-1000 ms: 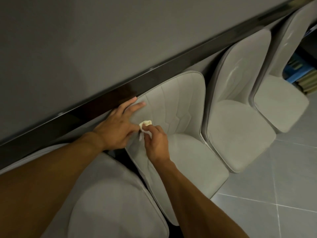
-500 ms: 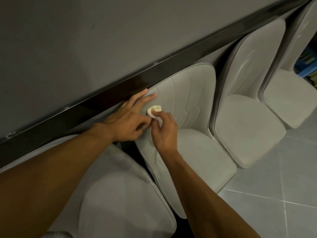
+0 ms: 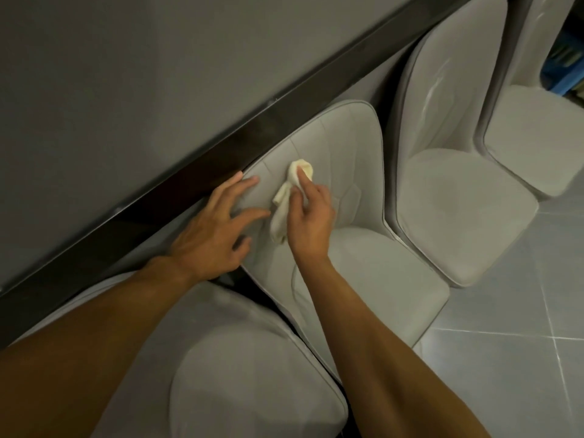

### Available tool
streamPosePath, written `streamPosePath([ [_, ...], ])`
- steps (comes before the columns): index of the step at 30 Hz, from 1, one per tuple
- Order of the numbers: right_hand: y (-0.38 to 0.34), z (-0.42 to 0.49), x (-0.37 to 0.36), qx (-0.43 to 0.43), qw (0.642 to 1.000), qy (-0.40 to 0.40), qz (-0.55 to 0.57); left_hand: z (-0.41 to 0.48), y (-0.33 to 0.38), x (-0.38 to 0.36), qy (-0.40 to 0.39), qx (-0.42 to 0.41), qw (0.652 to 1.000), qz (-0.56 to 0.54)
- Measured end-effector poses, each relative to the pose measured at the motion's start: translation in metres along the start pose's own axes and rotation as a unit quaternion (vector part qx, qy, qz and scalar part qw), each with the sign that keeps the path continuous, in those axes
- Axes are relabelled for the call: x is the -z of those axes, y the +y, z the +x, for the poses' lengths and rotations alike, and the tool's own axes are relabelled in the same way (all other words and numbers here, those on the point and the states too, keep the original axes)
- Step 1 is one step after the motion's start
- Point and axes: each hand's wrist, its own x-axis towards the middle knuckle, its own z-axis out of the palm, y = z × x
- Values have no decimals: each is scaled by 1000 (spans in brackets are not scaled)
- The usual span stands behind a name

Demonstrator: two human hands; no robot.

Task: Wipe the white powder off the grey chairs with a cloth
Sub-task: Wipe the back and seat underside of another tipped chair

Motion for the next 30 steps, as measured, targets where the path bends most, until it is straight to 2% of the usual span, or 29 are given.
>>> streamPosePath([
  [6,3,5,-6,-50,998,-41,-27,3,4,-16,-4,34,999,38],
  [11,15,20,0,-148,988,-12,-36,2,4,-16,-8,40,998,54],
  [14,1,22,9,-92,995,23,-16,2,8,-18,-11,52,997,52],
  [17,-9,28,6,-30,999,-10,-24,3,9,-17,-12,55,997,59],
  [19,-3,35,5,-61,997,-33,-42,3,7,-16,-13,49,997,61],
  [22,0,45,13,-116,992,8,-51,3,9,-18,-1,49,997,55],
  [25,-17,53,23,-76,995,51,-38,5,12,-22,17,61,996,55],
  [28,-24,64,23,-13,999,40,-10,6,13,-25,29,66,996,55],
  [30,-13,68,22,-44,998,16,-29,6,13,-26,42,64,995,57],
])
